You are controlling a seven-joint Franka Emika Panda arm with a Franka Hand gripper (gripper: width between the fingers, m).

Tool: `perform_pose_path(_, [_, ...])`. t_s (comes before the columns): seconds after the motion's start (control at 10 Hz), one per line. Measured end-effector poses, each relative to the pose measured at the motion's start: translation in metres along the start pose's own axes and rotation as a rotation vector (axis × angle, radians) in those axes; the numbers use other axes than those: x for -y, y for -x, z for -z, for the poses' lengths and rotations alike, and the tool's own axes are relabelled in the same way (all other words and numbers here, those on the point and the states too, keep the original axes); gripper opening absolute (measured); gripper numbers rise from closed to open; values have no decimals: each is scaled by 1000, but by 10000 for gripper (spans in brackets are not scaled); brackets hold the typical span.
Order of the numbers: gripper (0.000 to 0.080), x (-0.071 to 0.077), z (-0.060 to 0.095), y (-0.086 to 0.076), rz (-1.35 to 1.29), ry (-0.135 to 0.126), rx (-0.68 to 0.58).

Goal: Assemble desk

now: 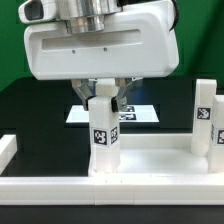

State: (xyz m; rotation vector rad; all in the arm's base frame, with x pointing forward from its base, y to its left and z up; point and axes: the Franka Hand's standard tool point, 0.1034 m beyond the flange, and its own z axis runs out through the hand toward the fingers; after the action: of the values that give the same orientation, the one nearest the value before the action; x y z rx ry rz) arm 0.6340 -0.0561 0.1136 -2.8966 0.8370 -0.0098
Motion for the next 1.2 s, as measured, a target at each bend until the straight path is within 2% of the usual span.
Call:
perform_pose_path(0.2, [294, 1, 0, 0, -222, 1, -1])
perform_pose_path(0.4, [294, 2, 0, 1, -564, 5, 1])
perform_pose_path(0.7, [294, 7, -1, -2, -1145, -57, 10])
perform_pose_path(0.8, [294, 5, -2, -1, -1228, -68, 4])
perform_pose_path(1.2, [298, 5, -1, -1, -1342, -53, -11])
